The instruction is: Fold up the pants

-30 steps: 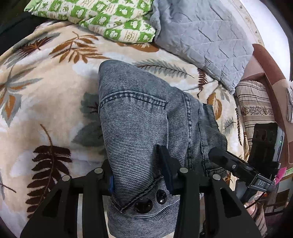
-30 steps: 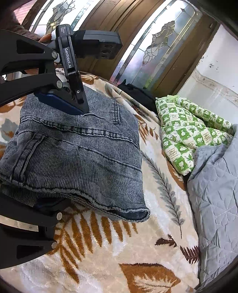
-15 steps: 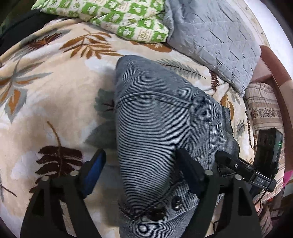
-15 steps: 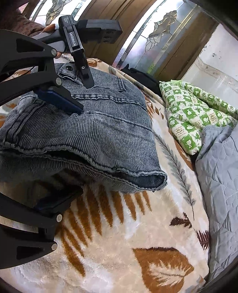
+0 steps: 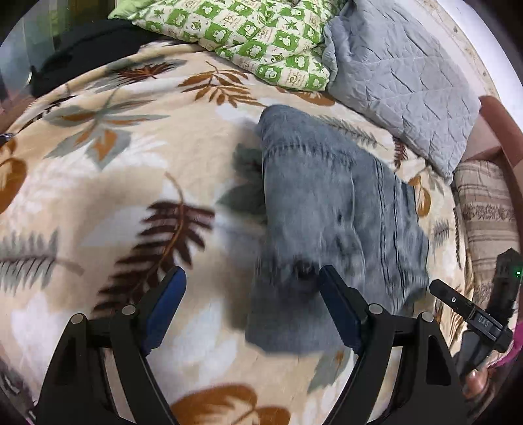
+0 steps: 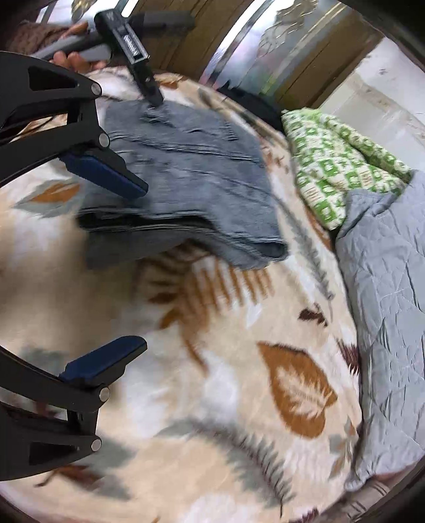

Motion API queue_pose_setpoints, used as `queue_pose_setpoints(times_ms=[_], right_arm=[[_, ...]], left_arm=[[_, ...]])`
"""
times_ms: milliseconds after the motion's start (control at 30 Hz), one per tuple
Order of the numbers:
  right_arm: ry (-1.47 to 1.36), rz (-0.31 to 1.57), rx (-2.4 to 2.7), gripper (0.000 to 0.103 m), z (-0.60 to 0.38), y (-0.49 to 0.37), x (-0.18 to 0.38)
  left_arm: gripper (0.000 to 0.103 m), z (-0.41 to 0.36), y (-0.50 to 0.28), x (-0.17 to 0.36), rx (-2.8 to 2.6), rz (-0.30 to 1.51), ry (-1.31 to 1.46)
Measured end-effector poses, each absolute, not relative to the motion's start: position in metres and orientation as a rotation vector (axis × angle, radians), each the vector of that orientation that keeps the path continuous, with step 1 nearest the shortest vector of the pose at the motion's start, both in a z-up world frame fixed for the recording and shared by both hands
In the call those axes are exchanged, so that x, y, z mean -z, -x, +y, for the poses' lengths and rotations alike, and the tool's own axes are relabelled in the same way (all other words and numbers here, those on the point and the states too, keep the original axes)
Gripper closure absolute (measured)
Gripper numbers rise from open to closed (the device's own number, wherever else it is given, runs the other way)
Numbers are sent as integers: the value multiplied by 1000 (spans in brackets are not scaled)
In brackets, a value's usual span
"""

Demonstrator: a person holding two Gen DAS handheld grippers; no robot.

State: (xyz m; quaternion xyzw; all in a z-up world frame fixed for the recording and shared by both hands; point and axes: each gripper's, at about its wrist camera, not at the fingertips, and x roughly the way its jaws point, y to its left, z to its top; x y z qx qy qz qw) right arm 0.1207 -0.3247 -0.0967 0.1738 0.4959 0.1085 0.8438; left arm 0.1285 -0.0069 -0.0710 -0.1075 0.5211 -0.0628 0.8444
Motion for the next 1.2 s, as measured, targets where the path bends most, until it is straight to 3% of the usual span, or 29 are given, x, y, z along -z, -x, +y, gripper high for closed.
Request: queue_pose_setpoints(times_ms=[167,333,700,1200], right_arm=[[-291,1091,-144,13,-309,-72,94],[-258,1077,-113,1,-295,-22,94],[-106,903,-17,0,-271,53,70],[-64,878,-26,0,-269,65,66]], left_arm=[[19,-19,-87,78,96,1100,157],[19,-37,-43,80,86,1043,59],[19,-57,3,70,72,966,-27],[19,-72,24,60,89,924,-91]])
